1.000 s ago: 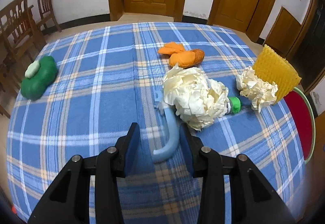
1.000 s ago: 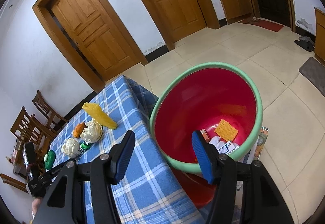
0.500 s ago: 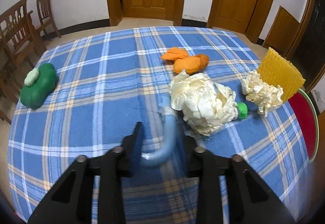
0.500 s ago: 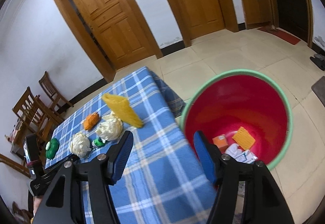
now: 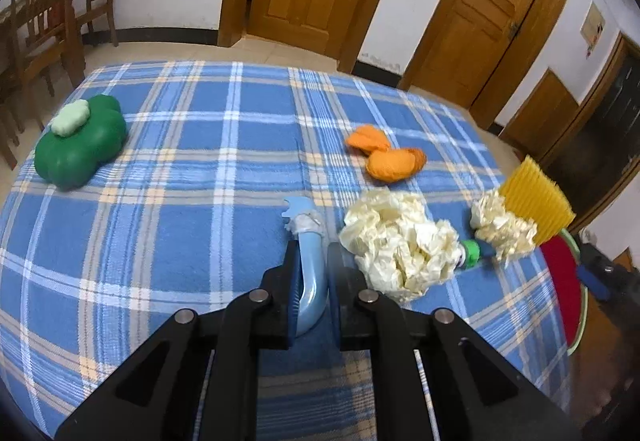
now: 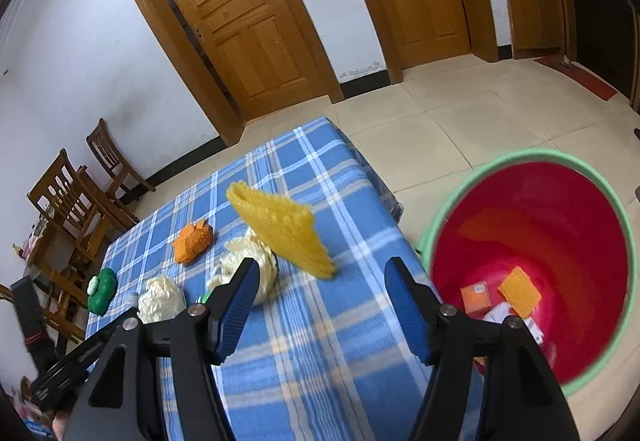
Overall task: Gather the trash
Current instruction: 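Grasp the blue curved plastic piece with the left gripper while the right gripper grasps the yellow foam block, then carry the blue piece and yellow foam block over the red bin and release both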
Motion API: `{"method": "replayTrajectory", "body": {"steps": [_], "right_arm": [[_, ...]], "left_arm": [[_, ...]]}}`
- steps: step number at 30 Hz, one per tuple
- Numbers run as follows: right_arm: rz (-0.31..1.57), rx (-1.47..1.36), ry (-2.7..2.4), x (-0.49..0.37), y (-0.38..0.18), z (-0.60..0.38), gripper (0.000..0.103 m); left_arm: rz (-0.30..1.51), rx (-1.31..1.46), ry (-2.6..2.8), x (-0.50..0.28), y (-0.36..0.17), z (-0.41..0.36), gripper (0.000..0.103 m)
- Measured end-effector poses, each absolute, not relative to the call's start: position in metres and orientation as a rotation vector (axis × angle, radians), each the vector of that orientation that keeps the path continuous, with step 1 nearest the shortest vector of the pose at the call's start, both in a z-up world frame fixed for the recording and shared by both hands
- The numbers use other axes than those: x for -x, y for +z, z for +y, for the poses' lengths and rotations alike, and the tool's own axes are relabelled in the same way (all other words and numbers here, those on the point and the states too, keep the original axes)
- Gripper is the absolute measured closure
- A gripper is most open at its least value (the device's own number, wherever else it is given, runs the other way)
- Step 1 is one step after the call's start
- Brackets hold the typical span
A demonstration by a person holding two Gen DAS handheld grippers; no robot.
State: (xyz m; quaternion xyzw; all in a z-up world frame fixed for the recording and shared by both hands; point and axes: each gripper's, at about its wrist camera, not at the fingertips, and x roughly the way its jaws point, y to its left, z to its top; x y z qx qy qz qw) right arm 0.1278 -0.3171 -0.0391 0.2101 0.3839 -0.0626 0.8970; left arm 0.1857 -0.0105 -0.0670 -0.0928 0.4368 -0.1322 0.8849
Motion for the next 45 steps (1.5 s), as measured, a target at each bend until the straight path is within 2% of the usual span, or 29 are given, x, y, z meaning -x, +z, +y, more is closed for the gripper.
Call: {"method": "replayTrajectory", "body": {"steps": [8,13,15,23,45], "right_arm": [[0.779,-0.430,-0.104,-0.155,-0.046,-0.312,0.037],[0.792,-0.406,-0.089,-0.161,-0.051,-0.309,0.078],[0.789,-0.388,-0.082,-0.160,-0.051,-0.307,0.088],[0.712,-0.353,-0.073,-0.139,-0.029,-0.303,0.091],[0.574,-0.476,-0.105,-0.048,0.015,-0.335,0.090]], "left_arm": [[0.874,0.237,-0.294,-0.183,-0.057,0.000,0.091],[0.883,0.246,-0.302,-0.183,-0.058,-0.001,0.091],[0.884,0.249,-0.305,-0.182,-0.058,-0.002,0.091],[0.877,0.257,-0.321,-0.179,-0.053,-0.004,0.091],[0.817,0.236,-0.424,-0.130,-0.005,-0.033,0.091]]}}
